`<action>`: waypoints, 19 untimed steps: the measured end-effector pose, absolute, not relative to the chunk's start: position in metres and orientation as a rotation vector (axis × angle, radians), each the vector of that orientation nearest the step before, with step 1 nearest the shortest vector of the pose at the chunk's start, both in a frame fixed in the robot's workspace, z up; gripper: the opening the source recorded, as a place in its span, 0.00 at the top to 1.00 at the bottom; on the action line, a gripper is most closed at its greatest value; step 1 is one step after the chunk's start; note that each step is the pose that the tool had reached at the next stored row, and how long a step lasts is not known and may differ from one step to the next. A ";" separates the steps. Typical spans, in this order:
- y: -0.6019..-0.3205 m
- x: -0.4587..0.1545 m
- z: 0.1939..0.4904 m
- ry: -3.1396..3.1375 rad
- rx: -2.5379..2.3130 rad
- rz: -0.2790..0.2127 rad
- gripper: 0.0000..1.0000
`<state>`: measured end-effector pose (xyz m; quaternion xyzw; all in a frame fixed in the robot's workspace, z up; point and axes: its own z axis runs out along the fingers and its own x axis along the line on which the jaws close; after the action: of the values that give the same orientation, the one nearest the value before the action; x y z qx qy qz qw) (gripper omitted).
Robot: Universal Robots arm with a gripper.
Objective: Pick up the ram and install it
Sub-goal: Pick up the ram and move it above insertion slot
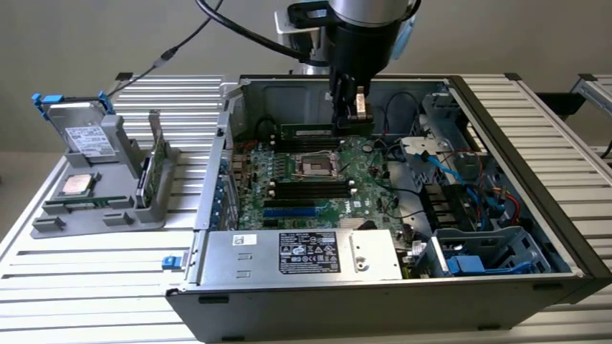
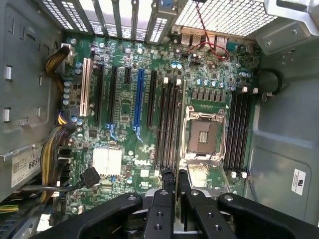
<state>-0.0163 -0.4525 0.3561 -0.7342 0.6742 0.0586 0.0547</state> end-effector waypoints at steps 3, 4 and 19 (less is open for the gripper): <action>-0.451 -0.015 0.351 2.056 -2.221 0.177 0.86; -0.451 -0.014 0.349 2.059 -2.218 0.177 0.86; -0.431 -0.012 0.328 2.095 -2.224 0.140 0.86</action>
<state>-0.0123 -0.4311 0.3280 -0.7265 0.6844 0.0457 0.0414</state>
